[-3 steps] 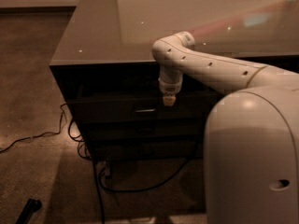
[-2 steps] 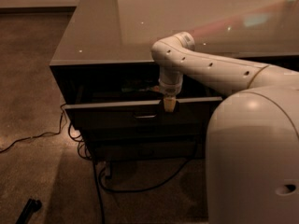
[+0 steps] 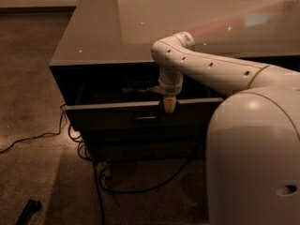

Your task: Open top drawer

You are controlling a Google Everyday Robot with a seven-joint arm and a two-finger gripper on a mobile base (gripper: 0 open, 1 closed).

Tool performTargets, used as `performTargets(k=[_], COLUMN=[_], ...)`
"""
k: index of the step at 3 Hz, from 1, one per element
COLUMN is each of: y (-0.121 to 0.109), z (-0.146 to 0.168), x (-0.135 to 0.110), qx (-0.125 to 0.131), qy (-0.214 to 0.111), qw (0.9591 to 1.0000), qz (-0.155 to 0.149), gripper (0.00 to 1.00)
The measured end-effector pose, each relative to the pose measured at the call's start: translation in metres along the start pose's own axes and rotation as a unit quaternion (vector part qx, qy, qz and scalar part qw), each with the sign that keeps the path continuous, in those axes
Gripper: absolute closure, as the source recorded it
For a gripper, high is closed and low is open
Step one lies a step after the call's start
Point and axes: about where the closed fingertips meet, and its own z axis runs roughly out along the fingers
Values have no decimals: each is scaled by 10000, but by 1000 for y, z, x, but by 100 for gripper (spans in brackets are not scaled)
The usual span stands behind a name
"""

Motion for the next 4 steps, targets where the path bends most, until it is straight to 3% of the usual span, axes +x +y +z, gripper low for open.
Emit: performTargets(k=[2, 3, 4], y=[0, 0, 11], z=[0, 0, 4], x=[0, 0, 1], qx=[0, -1, -24], qy=[0, 0, 56], qw=[10000, 10000, 10000], qz=[0, 0, -15], gripper=[15, 0, 0])
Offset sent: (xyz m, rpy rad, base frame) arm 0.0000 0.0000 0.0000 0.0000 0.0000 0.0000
